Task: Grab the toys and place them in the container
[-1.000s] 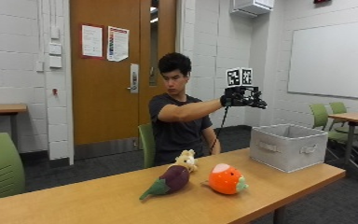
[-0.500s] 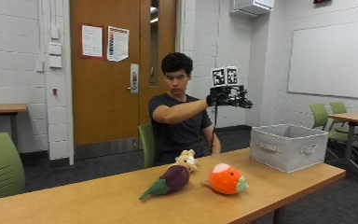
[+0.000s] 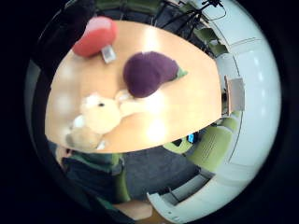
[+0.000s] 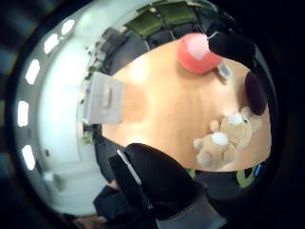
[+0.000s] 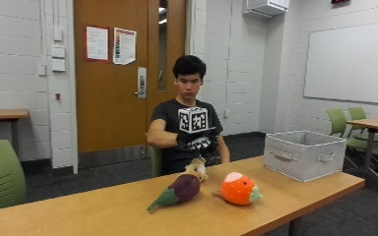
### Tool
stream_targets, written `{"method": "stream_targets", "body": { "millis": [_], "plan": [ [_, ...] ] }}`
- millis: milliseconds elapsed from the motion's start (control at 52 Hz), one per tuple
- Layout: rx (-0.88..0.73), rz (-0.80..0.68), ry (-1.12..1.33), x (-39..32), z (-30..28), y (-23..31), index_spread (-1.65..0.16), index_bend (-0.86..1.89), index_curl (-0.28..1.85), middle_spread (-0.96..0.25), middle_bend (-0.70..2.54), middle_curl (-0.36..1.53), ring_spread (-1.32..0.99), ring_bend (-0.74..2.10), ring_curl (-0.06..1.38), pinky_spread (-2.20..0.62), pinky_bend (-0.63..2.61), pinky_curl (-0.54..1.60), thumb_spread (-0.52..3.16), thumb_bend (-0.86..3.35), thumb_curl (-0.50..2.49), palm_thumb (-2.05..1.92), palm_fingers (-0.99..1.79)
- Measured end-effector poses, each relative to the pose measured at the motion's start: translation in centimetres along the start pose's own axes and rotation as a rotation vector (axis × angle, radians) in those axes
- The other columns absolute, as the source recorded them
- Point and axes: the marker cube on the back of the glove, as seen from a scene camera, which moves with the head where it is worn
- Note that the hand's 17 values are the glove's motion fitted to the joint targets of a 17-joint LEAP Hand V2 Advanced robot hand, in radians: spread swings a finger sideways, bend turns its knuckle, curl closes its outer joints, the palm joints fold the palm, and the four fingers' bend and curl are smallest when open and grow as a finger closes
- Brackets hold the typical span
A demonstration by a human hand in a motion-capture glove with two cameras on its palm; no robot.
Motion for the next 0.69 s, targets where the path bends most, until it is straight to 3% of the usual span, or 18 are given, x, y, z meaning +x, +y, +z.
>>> {"method": "stream_targets", "body": {
  "millis": [442,692],
  "plan": [
    [-0.155,0.01,0.008,1.5,8.8,2.0,-0.37,0.38,0.46,-0.24,0.15,0.29,-0.42,0.16,0.18,-0.08,0.46,0.35,0.88,-0.11,0.12,-0.15,0.2],
    [-0.32,0.008,0.112,2.2,9.4,4.6,-0.38,0.51,0.51,-0.14,0.06,0.21,-0.21,0.19,0.16,-0.03,0.8,0.44,0.85,-0.07,0.16,-0.07,0.02]
  ]
}}
